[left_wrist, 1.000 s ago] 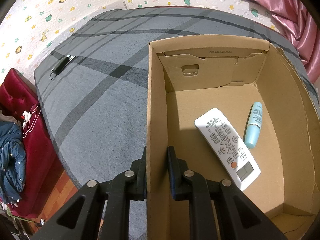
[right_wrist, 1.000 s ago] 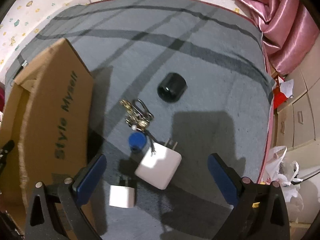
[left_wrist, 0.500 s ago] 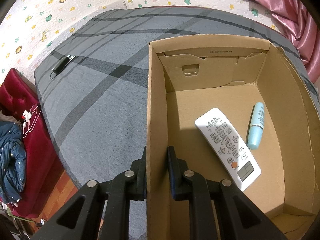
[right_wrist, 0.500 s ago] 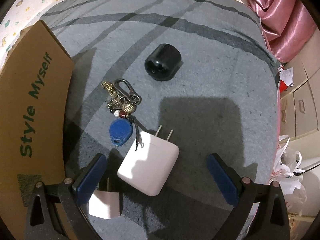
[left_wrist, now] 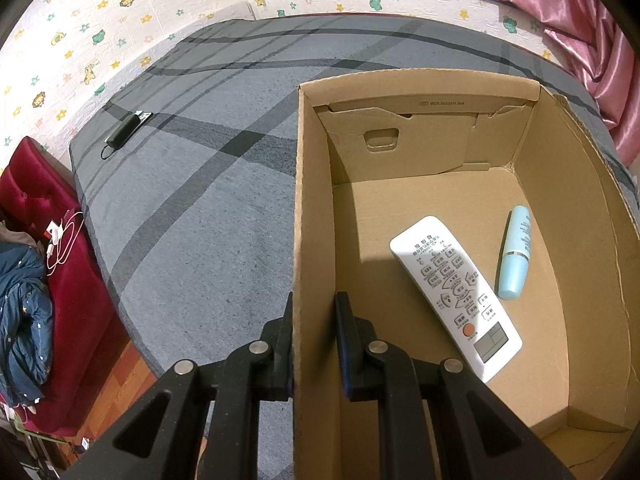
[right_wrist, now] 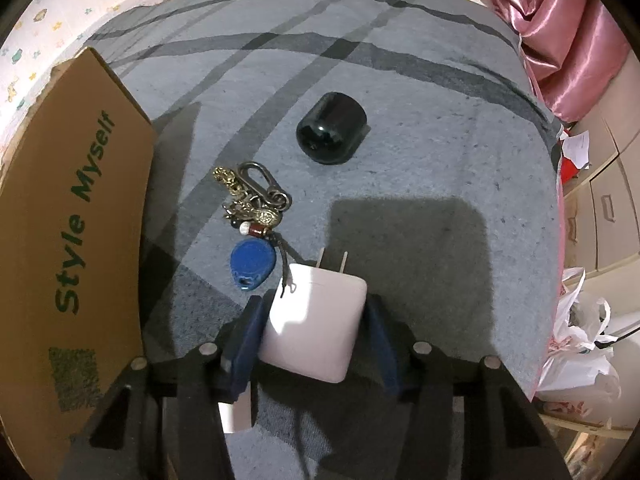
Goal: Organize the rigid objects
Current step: 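Close the right gripper on the larger white charger, then lift the white charger with the right gripper and carry it over the box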
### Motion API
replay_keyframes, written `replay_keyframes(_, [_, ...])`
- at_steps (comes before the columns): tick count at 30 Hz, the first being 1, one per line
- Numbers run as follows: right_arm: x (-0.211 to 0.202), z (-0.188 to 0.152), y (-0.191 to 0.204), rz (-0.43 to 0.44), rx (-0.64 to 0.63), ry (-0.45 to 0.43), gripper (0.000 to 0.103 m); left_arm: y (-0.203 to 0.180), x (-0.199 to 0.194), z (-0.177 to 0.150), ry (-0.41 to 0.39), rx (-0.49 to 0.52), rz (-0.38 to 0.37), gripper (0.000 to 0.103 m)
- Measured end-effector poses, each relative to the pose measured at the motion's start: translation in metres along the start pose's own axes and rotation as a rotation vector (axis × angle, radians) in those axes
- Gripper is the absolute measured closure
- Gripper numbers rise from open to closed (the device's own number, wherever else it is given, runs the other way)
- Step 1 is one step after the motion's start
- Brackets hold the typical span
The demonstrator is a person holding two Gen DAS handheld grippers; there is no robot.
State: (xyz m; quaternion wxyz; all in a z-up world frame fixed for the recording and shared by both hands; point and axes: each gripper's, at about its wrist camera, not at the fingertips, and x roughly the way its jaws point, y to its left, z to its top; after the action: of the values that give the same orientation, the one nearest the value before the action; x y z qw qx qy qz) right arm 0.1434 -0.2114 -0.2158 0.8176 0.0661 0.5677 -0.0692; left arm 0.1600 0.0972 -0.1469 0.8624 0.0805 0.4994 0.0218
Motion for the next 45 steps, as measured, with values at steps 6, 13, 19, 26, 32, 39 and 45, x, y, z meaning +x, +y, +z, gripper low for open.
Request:
replay_keyframes(6, [-0.011, -0.005, -0.002, 0.005, 0.001, -0.011, 0.052, -0.001, 0.0, -0.001, -0.001, 0.001, 0.003, 0.086])
replay_keyframes(13, [-0.027, -0.01, -0.001, 0.007, 0.002, -0.031, 0.052, -0.002, -0.001, -0.001, -0.004, 0.001, 0.006, 0.086])
replay_keyframes(19, [-0.046, -0.008, 0.002, 0.012, -0.004, -0.061, 0.052, -0.002, -0.002, -0.002, -0.004, 0.005, 0.011, 0.086])
replay_keyframes(26, [-0.071, -0.003, 0.009, 0.017, -0.028, -0.11, 0.052, -0.001, -0.002, -0.001, -0.003, 0.004, 0.009, 0.086])
replay_keyframes(32, [-0.09, 0.001, 0.019, 0.029, -0.049, -0.145, 0.052, -0.001, -0.001, -0.001, -0.002, 0.008, 0.011, 0.086])
replay_keyframes(39, [-0.112, 0.007, 0.041, 0.056, -0.097, -0.183, 0.052, 0.0, -0.001, -0.001, -0.002, 0.007, 0.011, 0.086])
replay_keyframes(45, [-0.127, 0.011, 0.065, 0.084, -0.147, -0.209, 0.052, 0.0, -0.001, -0.001, -0.002, 0.007, 0.011, 0.086])
